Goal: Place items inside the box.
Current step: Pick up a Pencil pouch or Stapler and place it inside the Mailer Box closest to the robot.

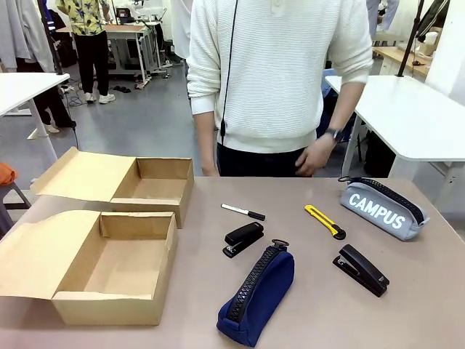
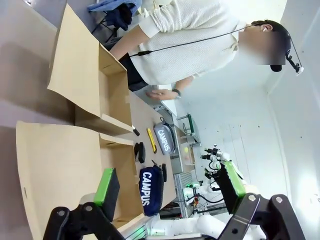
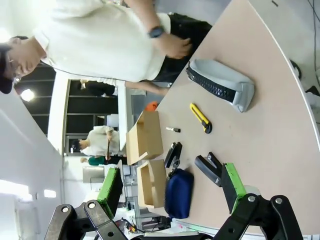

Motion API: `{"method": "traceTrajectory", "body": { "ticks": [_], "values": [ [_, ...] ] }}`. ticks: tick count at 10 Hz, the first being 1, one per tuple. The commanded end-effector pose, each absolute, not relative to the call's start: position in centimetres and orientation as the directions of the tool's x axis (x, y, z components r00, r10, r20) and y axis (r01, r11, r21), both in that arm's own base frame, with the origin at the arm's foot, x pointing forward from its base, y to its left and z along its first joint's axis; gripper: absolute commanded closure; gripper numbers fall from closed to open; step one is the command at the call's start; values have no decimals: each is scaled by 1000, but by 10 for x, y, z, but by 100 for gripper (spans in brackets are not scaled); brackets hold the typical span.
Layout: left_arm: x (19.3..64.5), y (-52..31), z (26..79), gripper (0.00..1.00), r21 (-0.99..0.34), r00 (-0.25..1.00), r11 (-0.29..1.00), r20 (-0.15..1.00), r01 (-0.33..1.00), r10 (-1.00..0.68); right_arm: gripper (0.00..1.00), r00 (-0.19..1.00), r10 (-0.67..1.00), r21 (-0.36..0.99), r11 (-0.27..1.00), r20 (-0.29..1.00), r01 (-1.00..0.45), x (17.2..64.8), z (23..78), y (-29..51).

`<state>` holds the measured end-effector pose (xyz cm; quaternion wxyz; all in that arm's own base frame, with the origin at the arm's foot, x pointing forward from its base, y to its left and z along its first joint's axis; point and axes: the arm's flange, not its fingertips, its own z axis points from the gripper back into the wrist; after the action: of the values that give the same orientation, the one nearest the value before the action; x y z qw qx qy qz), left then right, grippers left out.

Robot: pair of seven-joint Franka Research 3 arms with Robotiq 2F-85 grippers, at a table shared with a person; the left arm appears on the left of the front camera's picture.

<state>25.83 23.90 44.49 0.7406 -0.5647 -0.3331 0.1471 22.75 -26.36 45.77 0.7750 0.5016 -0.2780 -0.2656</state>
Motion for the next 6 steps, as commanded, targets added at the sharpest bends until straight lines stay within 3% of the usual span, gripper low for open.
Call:
{"method": "traceTrajectory", "body": {
  "ticks": [1, 2, 4, 5, 6],
  "values": [
    [263, 238, 447, 0, -929, 723, 322, 349, 184, 596, 0, 773, -567, 868, 495, 285, 43, 240, 461, -244],
    [263, 238, 447, 0, -929, 723, 322, 349, 184, 596, 0, 823, -417, 782, 620, 386, -53, 257, 466, -216],
    [263, 238, 447, 0, -929, 723, 322, 349, 184, 596, 0, 863, -115, 615, 748, 492, -251, 304, 464, -153],
    [263, 238, 447, 0, -929, 723, 322, 349, 184, 596, 0, 856, -50, 550, 785, 514, -285, 319, 461, -136],
    [263, 238, 447, 0, -929, 723, 322, 349, 184, 596, 0, 869, -68, 613, 735, 491, -289, 319, 465, -146]
  ]
}}
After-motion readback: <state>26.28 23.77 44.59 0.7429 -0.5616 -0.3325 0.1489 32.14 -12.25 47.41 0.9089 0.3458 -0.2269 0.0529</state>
